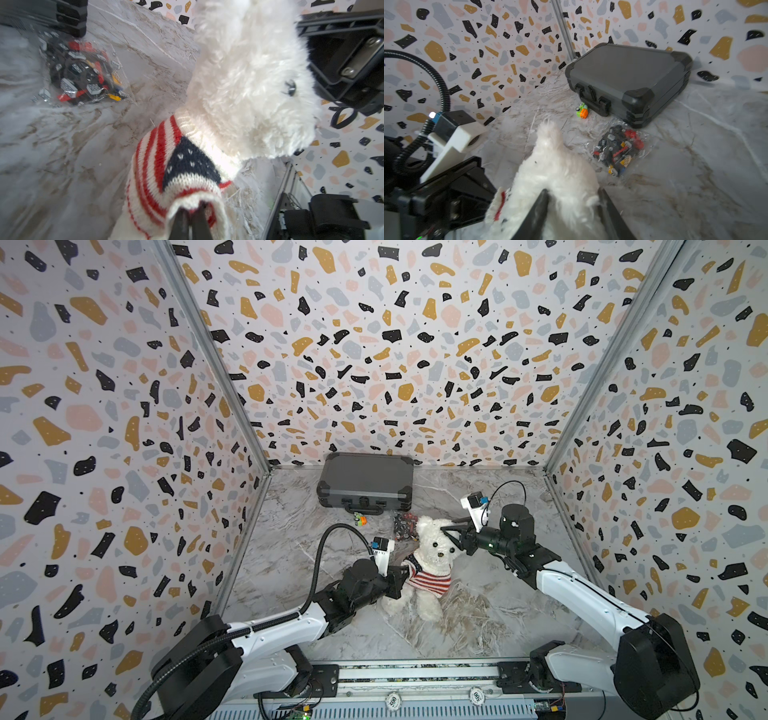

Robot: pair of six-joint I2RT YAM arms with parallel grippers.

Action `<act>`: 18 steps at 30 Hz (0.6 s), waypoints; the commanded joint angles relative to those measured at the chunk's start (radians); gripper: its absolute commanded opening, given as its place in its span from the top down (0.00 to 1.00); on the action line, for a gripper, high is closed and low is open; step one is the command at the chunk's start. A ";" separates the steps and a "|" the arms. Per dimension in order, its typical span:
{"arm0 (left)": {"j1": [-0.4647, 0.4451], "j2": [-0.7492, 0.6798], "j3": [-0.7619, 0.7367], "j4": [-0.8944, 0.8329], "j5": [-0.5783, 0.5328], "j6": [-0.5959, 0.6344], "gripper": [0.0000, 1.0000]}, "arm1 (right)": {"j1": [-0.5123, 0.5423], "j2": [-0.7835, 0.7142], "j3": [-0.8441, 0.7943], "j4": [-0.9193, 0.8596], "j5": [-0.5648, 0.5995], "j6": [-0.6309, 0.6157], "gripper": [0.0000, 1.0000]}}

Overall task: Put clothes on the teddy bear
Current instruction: 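Reach the right gripper to the sweater's other sleeve and pinch it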

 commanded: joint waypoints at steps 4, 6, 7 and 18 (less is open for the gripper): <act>-0.007 0.004 0.001 0.181 -0.034 -0.255 1.00 | 0.001 -0.096 0.031 -0.107 0.199 -0.035 0.31; -0.007 0.022 -0.012 0.235 -0.036 -0.309 1.00 | 0.012 -0.137 0.027 -0.145 0.260 -0.056 0.23; -0.006 0.031 -0.018 0.258 -0.036 -0.328 1.00 | 0.024 -0.153 0.028 -0.166 0.286 -0.068 0.21; -0.017 0.083 -0.067 0.410 -0.071 -0.456 1.00 | 0.318 -0.262 -0.168 -0.119 0.340 -0.041 0.21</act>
